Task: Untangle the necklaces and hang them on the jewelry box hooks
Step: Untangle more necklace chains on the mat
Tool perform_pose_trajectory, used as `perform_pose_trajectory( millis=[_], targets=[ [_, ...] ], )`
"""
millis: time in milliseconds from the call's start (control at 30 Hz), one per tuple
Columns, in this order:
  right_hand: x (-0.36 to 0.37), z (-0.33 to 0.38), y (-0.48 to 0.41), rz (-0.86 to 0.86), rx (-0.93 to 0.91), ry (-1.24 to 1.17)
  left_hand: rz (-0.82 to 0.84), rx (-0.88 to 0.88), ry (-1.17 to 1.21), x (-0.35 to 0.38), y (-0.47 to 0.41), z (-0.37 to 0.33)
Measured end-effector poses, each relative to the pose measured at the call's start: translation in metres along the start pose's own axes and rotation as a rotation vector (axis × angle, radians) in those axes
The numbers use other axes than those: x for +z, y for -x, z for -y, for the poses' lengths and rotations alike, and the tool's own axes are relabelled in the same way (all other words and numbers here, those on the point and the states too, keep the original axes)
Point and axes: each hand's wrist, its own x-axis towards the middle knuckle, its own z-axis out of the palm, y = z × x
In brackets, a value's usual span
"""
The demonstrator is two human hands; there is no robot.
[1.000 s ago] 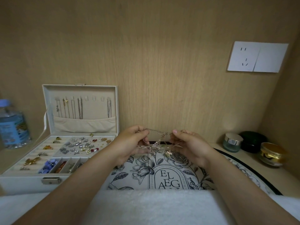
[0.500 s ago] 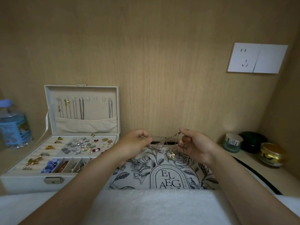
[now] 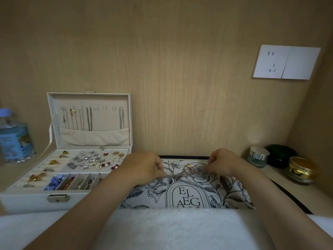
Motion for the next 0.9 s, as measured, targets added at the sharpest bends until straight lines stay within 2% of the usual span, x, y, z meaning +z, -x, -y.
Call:
perform_pose_trajectory(
  millis=[67,167,333,400,500,633,733,900],
  targets=[
    [-0.001,0.000,0.002,0.027,0.049,0.141,0.020,0.007,-0.105,0.001,-0.001,0.000],
    [-0.003,0.000,0.004,0.064,0.039,0.200,0.023,0.006,-0.170,0.003,-0.002,0.002],
    [0.000,0.007,0.006,0.022,-0.198,0.259,-0.026,0.095,-0.166,0.007,-0.002,0.000],
    [0.003,0.015,0.009,0.045,-0.306,0.123,-0.064,0.141,-0.155,0.011,-0.002,-0.002],
    [0.013,0.026,0.014,0.206,-0.355,0.009,-0.057,0.164,-0.092,0.019,-0.002,-0.007],
    [0.015,0.025,0.012,0.221,-0.345,0.022,-0.011,0.144,-0.105,0.024,-0.006,-0.007],
    [0.002,0.019,0.016,0.317,-0.282,0.112,0.006,0.095,-0.217,0.024,-0.006,-0.003],
    [-0.015,0.012,0.021,0.435,-0.111,0.337,0.232,0.021,-0.282,0.010,-0.003,-0.003]
  ],
)
